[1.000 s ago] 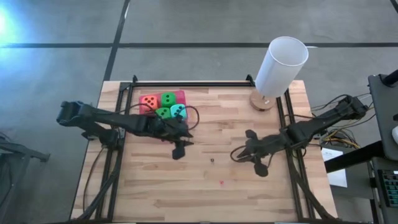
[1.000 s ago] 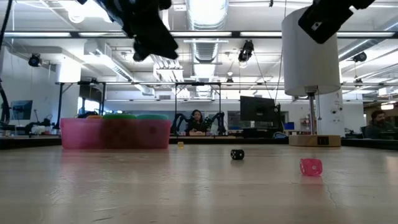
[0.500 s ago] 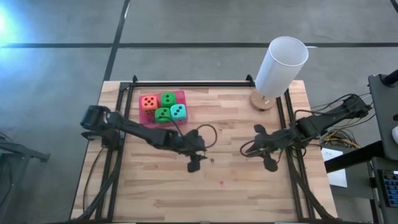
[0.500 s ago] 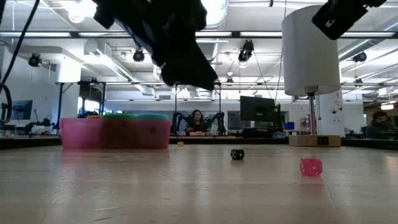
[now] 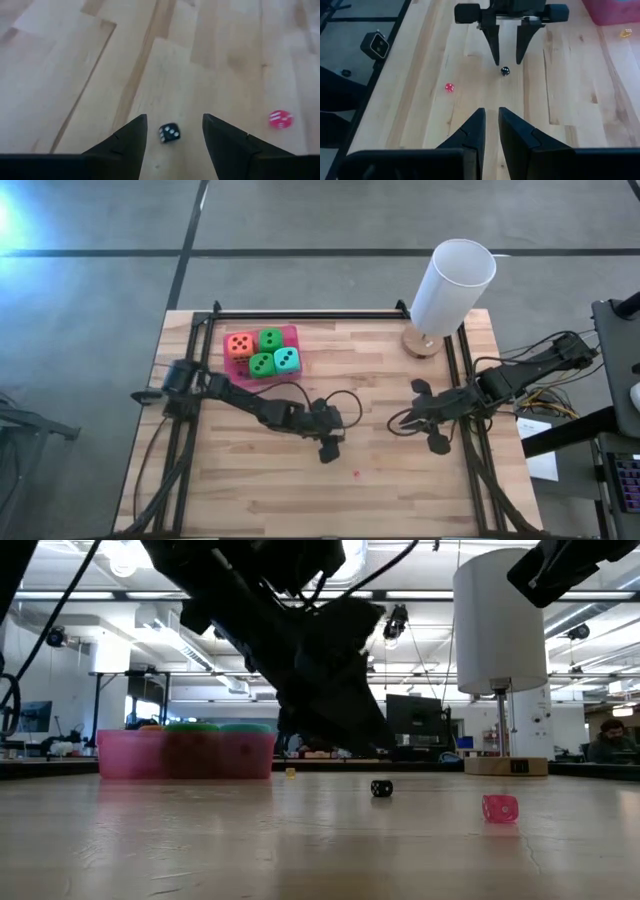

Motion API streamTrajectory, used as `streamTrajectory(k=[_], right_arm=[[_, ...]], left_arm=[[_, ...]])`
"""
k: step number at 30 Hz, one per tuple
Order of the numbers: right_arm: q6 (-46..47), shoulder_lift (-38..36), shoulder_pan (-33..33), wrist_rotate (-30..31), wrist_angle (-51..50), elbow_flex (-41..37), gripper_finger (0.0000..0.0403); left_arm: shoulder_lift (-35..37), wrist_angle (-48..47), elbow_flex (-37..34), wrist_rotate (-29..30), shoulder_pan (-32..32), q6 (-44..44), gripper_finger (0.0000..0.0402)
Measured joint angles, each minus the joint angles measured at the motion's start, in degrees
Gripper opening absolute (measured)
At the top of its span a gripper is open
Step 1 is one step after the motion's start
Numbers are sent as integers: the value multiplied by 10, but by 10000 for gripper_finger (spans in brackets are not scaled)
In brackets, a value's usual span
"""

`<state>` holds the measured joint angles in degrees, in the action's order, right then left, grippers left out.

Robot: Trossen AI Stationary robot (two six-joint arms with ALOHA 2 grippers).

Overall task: Pick & Place Dice
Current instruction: Put the small black dice into the red bin

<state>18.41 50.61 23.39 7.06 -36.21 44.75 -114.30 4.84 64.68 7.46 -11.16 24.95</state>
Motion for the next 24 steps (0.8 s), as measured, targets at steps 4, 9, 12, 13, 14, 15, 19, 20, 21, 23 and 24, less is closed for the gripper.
streamTrajectory(k=[4,9,12,13,14,15,19,20,21,23,24], right_arm=[[0,-1,0,0,-1,0,52],[0,-3,0,0,0,0,52],[2,-3,0,0,0,0,52],[3,-3,0,0,0,0,52],[3,-3,0,0,0,0,52],[4,-3,0,0,0,0,52],[4,-3,0,5,0,0,52],[4,-3,0,5,0,0,52],[4,-3,0,5,0,0,52],[4,-3,0,5,0,0,52],[4,-3,0,5,0,0,52]], left_arm=[[-18,-2,-2,3,-3,13,204],[-38,5,-4,7,-10,41,212],[-42,10,-4,11,-11,50,216],[-43,12,-4,11,-11,53,217],[-43,13,-4,11,-11,54,218],[-44,15,-4,11,-11,54,218],[-45,31,-5,9,-11,55,221],[-45,33,-5,9,-11,55,221],[-45,34,-5,9,-11,52,220],[-46,34,-5,13,-11,48,216],[-46,34,-5,19,-12,48,214]])
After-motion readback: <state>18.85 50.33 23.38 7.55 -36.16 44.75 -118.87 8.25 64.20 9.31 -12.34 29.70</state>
